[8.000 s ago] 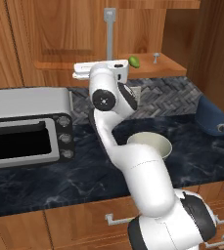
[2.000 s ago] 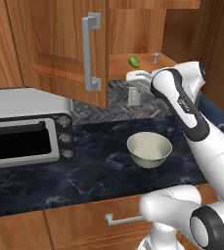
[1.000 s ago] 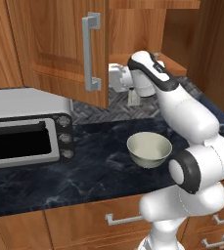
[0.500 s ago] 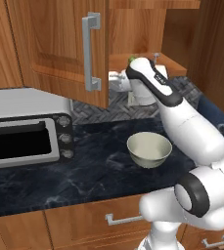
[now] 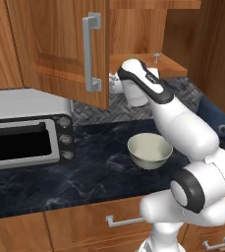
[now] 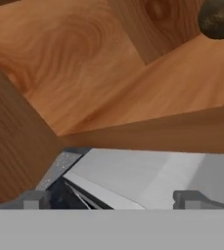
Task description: Open the cabinet. Pick the mango and kiwi from the cabinet and place them into the bowl. Then close the cabinet.
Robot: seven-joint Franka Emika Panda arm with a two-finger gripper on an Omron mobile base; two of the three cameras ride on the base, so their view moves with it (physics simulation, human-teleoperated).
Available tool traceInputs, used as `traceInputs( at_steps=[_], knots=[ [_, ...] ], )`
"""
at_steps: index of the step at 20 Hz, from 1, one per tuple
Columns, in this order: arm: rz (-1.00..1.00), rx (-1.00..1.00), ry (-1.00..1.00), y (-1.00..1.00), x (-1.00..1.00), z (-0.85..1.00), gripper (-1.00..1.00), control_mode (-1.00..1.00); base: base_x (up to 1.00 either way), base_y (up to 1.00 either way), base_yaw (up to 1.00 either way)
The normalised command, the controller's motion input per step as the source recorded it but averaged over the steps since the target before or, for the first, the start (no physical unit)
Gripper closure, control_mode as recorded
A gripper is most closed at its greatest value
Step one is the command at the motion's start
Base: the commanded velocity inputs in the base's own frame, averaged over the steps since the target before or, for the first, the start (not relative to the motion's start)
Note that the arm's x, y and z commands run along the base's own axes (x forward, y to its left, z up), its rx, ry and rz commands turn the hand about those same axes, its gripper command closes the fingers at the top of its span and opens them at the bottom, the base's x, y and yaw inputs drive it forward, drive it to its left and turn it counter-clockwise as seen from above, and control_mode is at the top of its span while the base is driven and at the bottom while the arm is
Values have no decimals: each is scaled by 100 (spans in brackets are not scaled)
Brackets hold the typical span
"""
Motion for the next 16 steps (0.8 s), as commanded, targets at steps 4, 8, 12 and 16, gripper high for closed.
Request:
traceInputs(
  at_steps=[4,8,12,16],
  knots=[
    [0,-4,3,44,15,0,-100,-100,0,0,0],
    [9,-9,0,100,-11,0,-100,-100,0,0,0],
    [12,-20,-10,100,-46,0,-100,-100,0,0,0],
    [9,-21,-18,100,-55,0,-100,-100,0,0,0]
  ],
)
